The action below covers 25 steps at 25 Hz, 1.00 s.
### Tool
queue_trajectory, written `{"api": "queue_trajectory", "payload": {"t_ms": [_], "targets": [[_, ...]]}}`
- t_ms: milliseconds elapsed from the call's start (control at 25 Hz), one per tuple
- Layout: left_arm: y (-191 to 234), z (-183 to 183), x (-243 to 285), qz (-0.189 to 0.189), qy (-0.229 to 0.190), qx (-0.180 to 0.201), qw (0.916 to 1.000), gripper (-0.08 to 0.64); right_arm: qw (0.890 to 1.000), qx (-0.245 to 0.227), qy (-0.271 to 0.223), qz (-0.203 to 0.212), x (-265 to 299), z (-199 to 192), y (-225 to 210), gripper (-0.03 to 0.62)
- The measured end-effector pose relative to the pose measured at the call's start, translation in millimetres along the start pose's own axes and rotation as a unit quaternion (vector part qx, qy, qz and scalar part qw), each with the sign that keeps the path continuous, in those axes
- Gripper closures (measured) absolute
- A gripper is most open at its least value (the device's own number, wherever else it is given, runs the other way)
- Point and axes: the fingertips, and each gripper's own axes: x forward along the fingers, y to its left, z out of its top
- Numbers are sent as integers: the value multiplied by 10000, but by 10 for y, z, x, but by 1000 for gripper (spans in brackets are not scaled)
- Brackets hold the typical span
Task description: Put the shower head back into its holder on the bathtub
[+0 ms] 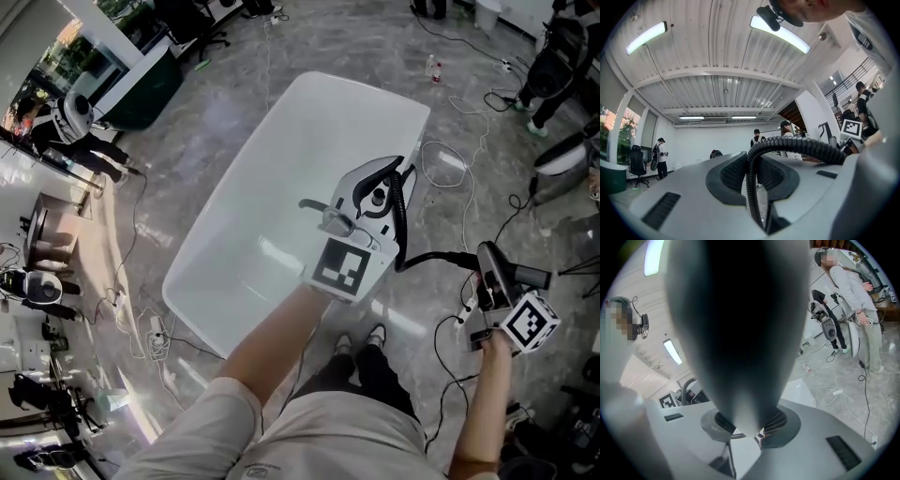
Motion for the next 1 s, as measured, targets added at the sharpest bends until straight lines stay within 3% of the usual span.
{"api": "queue_trajectory", "payload": {"t_ms": [200, 480, 840, 1000], "targets": [[15, -32, 33, 87, 83, 398, 9991, 506, 9999, 18, -104, 2, -32, 46, -35, 479], [174, -315, -347, 342, 612, 686, 9952, 506, 9998, 46, 77, 193, 151, -94, 52, 479], [380, -736, -1071, 651, 1418, 834, 9842, 506, 9985, 48, 377, 385, 380, -379, 222, 479], [367, -1110, -1362, 769, 1839, 584, 9782, 506, 9977, -38, 478, 475, 453, -499, 211, 479]]}}
